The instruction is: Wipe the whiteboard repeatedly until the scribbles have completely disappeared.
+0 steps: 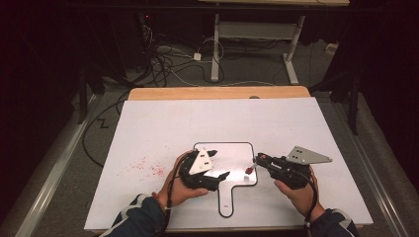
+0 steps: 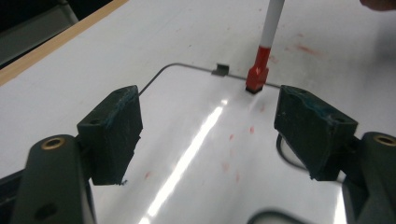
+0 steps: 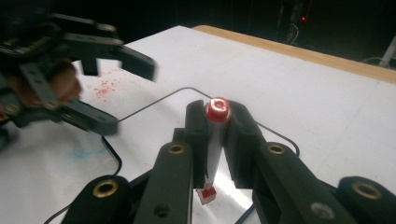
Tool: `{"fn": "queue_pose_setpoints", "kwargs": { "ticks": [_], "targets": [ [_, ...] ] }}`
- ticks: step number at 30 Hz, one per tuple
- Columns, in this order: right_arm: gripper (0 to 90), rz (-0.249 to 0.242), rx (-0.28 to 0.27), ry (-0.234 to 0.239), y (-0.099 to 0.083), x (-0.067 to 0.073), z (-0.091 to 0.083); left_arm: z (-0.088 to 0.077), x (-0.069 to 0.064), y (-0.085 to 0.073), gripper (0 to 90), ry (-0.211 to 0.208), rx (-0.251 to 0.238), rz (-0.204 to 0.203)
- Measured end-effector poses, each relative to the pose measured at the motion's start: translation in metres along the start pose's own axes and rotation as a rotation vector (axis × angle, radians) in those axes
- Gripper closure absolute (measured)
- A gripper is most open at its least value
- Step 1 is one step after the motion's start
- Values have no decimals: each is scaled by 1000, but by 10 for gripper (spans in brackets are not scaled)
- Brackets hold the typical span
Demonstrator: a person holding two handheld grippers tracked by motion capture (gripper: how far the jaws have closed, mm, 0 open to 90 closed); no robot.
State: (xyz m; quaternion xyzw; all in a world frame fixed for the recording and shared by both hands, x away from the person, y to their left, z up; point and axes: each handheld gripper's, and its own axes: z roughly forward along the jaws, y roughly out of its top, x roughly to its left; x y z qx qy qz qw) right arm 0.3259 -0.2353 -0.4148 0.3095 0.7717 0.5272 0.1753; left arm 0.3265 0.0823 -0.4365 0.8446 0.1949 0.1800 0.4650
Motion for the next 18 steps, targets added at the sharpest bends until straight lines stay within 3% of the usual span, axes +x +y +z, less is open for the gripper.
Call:
{"fn": "queue_pose_setpoints", "kwargs": {
  "ticks": [5,8,10,14,18],
  "targets": [
    [810,41,30,-13,-3,-5,2,-34,7,-28,216,106,40,19],
    [810,33,56,-35,-4,-5,4,-48,11,-45,216,154,58,-4],
    [810,30,54,-38,-4,-5,5,-55,12,-54,217,200,84,11],
    [811,30,60,-25,-3,0,8,-66,18,-67,217,231,102,-26],
    [811,-18,87,3,2,18,16,-71,20,-71,217,236,102,-47]
  ]
}}
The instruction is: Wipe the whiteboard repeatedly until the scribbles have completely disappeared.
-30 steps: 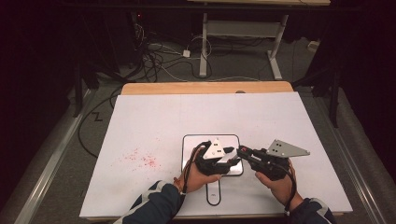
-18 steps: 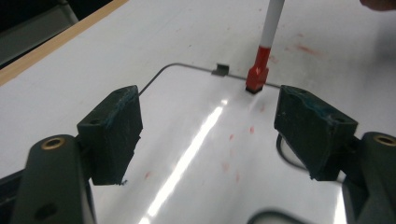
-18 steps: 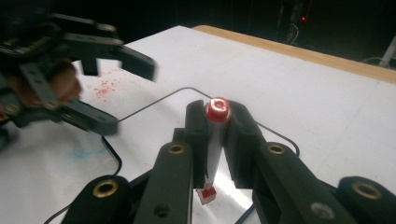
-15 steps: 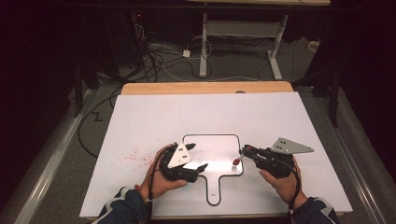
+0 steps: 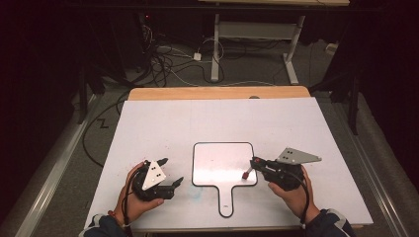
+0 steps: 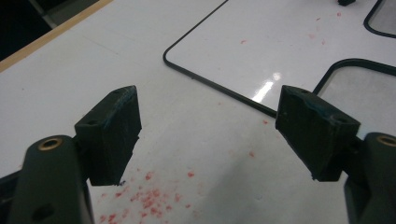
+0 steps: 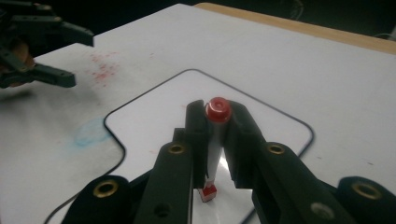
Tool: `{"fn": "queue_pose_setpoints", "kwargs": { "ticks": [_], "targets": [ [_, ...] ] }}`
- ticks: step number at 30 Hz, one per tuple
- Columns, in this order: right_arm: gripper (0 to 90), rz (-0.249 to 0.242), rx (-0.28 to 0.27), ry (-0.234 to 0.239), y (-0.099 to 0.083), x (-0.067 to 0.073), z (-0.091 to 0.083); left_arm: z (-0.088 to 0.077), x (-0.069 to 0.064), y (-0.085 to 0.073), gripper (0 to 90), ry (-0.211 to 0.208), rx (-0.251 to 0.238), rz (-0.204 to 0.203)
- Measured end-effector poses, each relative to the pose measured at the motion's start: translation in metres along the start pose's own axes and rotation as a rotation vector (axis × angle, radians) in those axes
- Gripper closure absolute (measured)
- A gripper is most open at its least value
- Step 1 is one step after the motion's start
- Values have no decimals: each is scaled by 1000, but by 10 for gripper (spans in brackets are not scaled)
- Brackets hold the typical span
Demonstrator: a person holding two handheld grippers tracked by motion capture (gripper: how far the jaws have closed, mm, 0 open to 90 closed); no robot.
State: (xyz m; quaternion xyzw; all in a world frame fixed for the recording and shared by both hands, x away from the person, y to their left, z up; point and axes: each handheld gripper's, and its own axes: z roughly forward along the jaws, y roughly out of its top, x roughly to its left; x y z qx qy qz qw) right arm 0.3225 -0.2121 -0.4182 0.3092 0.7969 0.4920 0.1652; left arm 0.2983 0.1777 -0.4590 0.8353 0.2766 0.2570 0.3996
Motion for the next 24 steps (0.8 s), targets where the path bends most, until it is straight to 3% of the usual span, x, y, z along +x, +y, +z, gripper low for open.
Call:
{"fn": "queue_pose_setpoints", "kwargs": {
  "ticks": [3,6,9,14,18,22,24],
  "targets": [
    [811,-39,29,-32,5,4,2,-1,-1,-2,216,-5,15,9],
    [812,-36,66,-78,8,-2,-3,-2,-2,-4,216,-12,27,4],
    [812,-9,90,-71,10,-5,-6,-3,-2,-5,217,-10,28,1],
    [812,-34,88,12,13,7,6,-4,-3,-4,217,-13,20,-2],
    [811,-67,86,-5,17,13,13,-3,-3,-4,219,-15,19,-7],
    [811,-103,98,-53,22,16,20,-2,-3,-3,219,-20,17,-5],
    [812,-99,94,-22,24,21,25,-2,-4,-3,219,-31,19,-15]
  ]
}}
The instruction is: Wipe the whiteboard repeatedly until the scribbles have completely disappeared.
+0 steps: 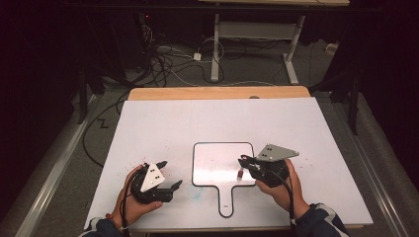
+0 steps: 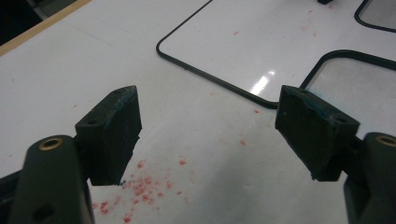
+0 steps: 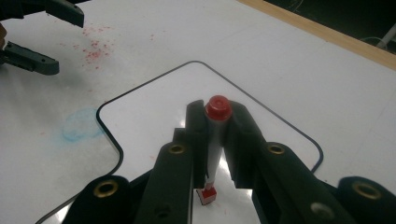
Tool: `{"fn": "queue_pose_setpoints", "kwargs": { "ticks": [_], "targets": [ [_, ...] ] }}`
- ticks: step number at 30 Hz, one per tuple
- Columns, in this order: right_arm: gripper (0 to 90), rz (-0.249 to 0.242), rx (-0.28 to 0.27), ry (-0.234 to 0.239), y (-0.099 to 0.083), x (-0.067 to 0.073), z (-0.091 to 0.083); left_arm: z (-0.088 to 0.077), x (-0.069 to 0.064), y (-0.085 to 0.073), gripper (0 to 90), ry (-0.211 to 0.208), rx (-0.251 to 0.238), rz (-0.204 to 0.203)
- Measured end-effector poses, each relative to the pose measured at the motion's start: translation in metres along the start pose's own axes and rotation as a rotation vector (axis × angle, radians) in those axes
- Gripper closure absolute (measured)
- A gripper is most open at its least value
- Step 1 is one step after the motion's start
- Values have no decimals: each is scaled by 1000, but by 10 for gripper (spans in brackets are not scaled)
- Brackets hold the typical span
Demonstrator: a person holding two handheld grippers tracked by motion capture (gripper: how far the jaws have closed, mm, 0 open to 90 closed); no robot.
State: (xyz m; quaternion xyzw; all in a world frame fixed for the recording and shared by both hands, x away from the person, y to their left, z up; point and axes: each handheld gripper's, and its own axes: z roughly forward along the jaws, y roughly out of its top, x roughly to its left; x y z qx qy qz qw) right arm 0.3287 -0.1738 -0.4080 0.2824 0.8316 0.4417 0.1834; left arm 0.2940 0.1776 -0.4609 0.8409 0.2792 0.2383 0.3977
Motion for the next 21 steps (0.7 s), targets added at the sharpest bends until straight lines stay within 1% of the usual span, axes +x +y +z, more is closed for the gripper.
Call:
{"fn": "queue_pose_setpoints", "kwargs": {
  "ticks": [1,2,4,6,7,9,10,11,13,15,16,18,19,21],
  "targets": [
    [812,6,0,22,1,3,2,0,0,0,219,3,-3,9],
    [812,-4,2,28,2,6,3,1,0,0,219,-3,4,1],
    [812,-10,6,38,4,11,5,1,-1,0,219,-9,7,4],
    [812,-29,15,28,5,13,5,2,-1,0,219,-9,9,5],
    [812,-33,24,14,5,11,3,1,-1,0,218,-10,7,5],
    [812,-61,39,-56,5,8,0,1,-1,0,219,-12,5,2],
    [812,-59,45,-76,4,5,-1,1,-1,0,219,-13,3,1],
    [812,-46,47,-84,3,0,-3,1,-1,1,218,-12,3,2],
    [812,-47,66,-133,3,-7,-6,2,-1,1,218,-12,2,4],
    [812,-33,68,-125,2,-10,-7,3,-1,2,218,-12,3,4],
    [812,-35,72,-120,2,-9,-8,3,0,2,218,-12,3,5],
    [812,-29,65,-81,2,-7,-8,4,1,2,218,-15,6,4],
    [812,-32,65,-64,3,-5,-7,4,1,2,218,-15,6,3],
    [812,-57,79,-73,5,0,-7,5,1,2,218,-18,7,4]
  ]
}}
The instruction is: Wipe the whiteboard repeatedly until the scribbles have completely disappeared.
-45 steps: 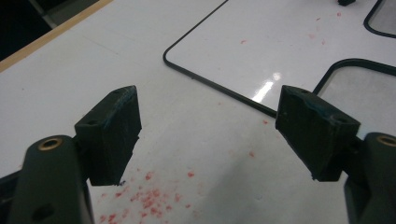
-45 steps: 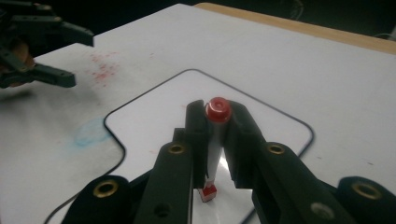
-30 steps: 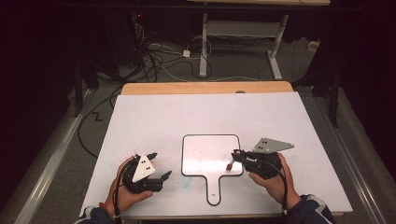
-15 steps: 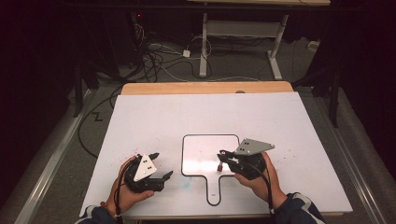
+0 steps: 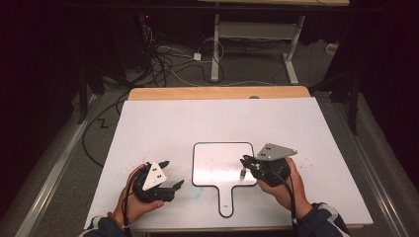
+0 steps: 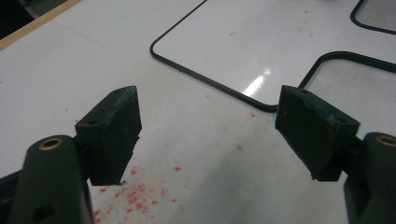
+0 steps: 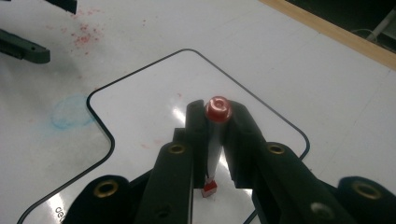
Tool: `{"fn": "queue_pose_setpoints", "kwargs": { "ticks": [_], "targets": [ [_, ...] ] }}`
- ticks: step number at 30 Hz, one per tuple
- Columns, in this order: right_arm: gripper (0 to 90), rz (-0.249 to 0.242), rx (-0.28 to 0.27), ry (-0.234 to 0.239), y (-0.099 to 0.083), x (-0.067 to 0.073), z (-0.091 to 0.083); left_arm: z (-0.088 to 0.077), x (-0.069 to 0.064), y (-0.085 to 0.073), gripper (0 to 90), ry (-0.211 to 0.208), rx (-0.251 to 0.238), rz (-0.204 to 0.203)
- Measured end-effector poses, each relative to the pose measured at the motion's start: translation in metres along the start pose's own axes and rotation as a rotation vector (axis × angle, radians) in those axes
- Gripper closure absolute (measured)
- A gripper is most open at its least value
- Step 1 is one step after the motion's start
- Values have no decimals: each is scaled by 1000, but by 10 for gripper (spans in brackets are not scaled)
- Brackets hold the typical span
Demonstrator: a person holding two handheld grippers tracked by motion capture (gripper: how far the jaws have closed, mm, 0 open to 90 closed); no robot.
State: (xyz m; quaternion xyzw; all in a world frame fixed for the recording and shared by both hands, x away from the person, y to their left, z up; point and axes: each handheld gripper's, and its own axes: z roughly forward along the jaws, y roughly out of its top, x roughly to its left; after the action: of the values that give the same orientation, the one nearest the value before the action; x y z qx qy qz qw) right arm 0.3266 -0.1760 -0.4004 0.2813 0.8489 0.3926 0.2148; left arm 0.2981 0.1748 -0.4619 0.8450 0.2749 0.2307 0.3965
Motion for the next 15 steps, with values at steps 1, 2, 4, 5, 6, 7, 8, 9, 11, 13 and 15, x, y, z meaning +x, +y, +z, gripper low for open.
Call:
{"fn": "queue_pose_setpoints", "kwargs": {
  "ticks": [1,2,4,5,6,7,8,9,11,13,15],
  "targets": [
    [812,1,8,-7,0,0,-1,0,0,0,218,0,1,2],
    [812,0,17,-17,1,0,-2,0,0,0,219,1,1,4],
    [812,-12,39,-56,1,-3,-4,-1,0,-1,218,1,0,2],
    [812,-14,44,-65,0,-3,-4,-1,1,-1,218,2,0,2],
    [812,-14,43,-62,0,-3,-4,-1,1,-1,218,1,0,-1],
    [812,-17,41,-59,1,-2,-4,0,1,-1,218,-1,1,-1],
    [812,-25,35,-50,1,0,-3,0,1,-1,218,0,1,0],
    [812,-25,26,-28,2,3,-1,0,1,0,218,0,1,2],
    [812,-28,7,-7,3,8,2,-1,1,0,218,0,1,1],
    [812,-29,-15,12,4,10,6,-1,0,-1,218,0,1,-1],
    [812,-18,-35,20,5,11,10,-1,1,-1,218,0,1,-3]
  ]
}}
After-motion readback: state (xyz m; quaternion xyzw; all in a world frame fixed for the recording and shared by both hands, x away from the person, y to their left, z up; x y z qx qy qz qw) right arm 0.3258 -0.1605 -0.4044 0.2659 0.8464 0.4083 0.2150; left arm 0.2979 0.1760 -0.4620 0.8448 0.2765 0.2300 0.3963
